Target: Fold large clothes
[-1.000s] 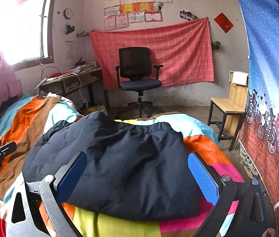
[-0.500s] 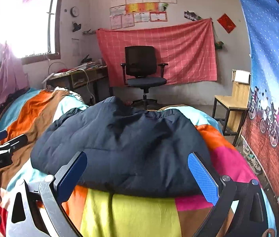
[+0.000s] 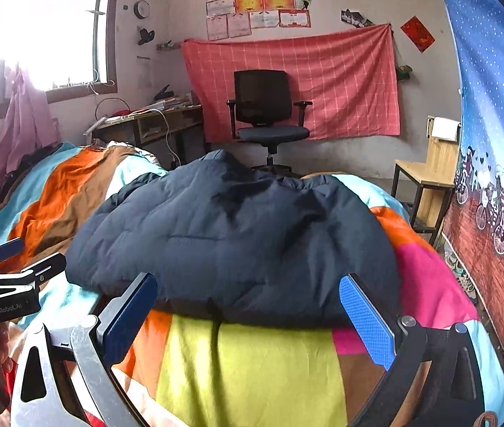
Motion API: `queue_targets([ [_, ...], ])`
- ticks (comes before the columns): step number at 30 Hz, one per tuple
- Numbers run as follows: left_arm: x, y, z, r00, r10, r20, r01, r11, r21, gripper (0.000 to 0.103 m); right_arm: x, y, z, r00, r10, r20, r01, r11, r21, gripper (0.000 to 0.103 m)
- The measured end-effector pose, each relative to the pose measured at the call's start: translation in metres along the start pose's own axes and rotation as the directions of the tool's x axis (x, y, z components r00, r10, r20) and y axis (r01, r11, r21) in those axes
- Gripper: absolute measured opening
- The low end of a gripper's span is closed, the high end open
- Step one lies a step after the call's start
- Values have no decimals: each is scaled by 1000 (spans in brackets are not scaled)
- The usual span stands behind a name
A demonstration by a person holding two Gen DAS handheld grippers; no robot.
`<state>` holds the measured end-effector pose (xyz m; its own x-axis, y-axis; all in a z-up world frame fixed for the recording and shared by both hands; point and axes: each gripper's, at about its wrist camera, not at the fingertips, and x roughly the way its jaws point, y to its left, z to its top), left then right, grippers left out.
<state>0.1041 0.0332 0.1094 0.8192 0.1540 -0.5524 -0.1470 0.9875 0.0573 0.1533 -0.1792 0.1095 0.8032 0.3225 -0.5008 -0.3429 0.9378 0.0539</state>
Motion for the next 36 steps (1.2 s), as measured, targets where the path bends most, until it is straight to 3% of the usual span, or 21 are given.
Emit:
queue_targets([
  [14,-3,2,-11,1000,0,7,0,1000,22,101,5,-2,-11,999,5,-52,-3,1000,28,103],
  [36,-3,-1,-10,1000,-7,10,7,1000,27,101,5,-1,-14,998,9,-61,-7,1000,30,103],
])
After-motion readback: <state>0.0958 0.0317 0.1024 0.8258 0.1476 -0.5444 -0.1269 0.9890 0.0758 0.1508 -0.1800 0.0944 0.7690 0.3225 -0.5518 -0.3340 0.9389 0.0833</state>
